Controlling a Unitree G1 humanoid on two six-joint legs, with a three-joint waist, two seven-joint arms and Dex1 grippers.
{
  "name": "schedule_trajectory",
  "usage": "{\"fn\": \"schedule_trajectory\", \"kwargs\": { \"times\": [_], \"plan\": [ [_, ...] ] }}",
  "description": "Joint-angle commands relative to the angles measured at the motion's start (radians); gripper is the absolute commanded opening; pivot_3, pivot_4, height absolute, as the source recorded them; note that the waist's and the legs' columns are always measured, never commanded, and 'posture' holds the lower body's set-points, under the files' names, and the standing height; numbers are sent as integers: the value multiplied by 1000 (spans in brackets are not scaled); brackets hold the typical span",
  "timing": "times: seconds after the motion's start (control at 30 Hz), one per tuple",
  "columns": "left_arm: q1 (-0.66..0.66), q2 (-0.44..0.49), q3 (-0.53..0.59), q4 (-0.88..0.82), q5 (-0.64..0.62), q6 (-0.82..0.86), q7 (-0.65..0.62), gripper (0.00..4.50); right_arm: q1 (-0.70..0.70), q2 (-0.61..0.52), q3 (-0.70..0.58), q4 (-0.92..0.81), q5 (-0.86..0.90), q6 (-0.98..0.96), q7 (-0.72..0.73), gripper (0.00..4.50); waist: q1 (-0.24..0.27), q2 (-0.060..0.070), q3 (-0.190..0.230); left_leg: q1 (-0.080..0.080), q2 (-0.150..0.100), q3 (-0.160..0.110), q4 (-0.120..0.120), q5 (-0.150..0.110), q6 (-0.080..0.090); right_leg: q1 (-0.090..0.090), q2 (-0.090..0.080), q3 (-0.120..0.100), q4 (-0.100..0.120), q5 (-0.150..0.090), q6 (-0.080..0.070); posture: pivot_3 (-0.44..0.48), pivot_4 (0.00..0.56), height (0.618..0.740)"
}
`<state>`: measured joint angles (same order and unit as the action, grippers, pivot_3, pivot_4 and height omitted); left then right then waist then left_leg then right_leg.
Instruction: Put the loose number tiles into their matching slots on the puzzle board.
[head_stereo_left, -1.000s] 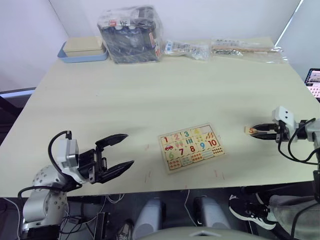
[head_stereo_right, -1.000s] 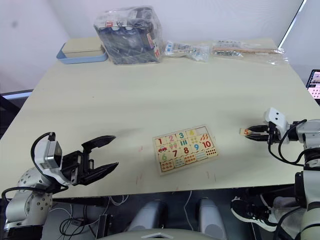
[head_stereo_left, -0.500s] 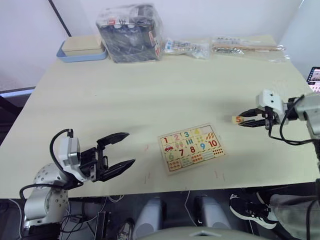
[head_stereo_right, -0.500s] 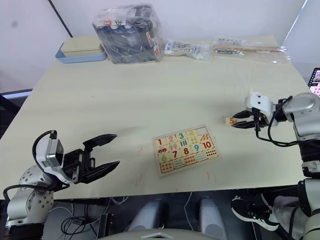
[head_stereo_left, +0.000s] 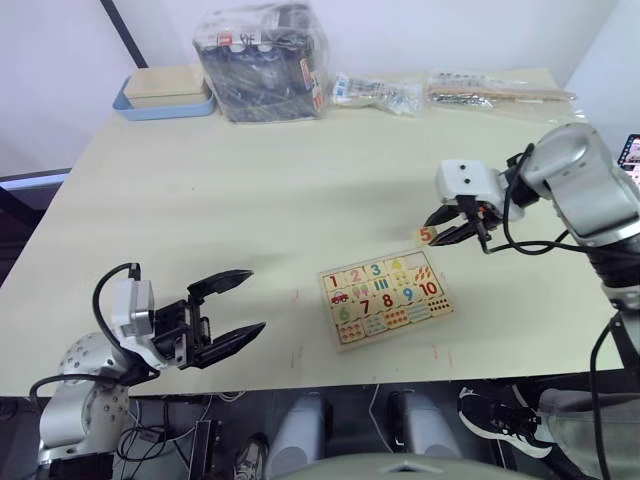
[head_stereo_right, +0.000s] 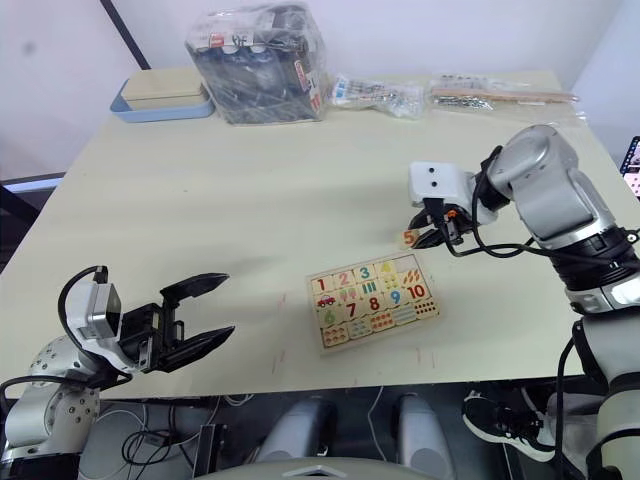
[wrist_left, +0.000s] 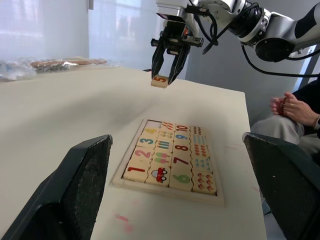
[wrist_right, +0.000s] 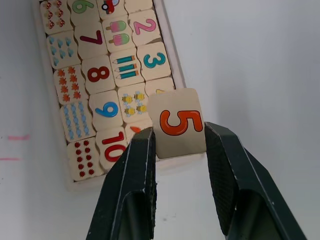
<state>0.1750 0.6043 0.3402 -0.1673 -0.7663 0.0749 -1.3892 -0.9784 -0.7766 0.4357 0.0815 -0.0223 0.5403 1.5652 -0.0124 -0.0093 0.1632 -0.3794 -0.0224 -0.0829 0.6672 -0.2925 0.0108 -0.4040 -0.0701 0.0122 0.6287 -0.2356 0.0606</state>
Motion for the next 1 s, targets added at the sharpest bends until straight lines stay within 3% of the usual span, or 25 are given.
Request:
{"fn": "schedule_trajectory", "kwargs": {
  "times": [0.03,0.5,1.0],
  "plan": [
    [13,5,23,-39,-8,-17,2,4500,-12,21,31,48,-32,-58,-16,863,1,0,0,-1,0,0,0,0,0,0,0,0,0,0,0,0,150,740],
    [49,-12,16,-71,-7,-24,25,4500,-7,103,94,273,-129,-240,-70,863,-1,0,0,-1,-2,0,0,0,0,-1,1,0,0,0,0,0,150,740],
    [45,-15,11,-70,-4,-28,33,4500,4,130,88,308,-158,-297,-42,863,-2,0,0,-1,-2,0,0,0,0,-1,1,0,0,1,1,0,150,740]
  ]
}}
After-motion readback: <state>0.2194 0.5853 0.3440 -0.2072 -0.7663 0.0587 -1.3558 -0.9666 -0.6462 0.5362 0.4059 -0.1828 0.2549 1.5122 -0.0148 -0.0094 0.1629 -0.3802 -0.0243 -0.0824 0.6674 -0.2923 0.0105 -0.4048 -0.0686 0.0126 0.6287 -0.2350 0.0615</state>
